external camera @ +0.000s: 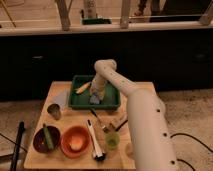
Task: Wipe tray with sponge
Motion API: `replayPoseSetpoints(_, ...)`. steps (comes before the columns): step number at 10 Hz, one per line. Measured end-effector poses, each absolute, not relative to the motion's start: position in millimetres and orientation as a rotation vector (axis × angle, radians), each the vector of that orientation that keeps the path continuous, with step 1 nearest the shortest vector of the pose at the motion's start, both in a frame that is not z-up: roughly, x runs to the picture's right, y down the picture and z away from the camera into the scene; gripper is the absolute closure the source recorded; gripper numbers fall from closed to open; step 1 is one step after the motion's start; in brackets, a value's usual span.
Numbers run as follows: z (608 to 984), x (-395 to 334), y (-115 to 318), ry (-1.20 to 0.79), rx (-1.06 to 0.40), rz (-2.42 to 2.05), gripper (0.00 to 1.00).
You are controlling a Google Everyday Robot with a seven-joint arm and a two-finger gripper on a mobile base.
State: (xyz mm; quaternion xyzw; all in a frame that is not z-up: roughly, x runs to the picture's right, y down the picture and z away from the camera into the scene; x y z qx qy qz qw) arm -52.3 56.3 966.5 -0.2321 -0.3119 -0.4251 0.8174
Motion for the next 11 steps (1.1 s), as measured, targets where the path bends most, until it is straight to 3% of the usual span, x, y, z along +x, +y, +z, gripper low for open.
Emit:
replayPoseSetpoints(5, 948, -7, 47, -0.578, -0.474, -0.874, 1.00)
replayPoseSetpoints(11, 990, -21, 14, -0.556, -0.484, -0.878, 1.00)
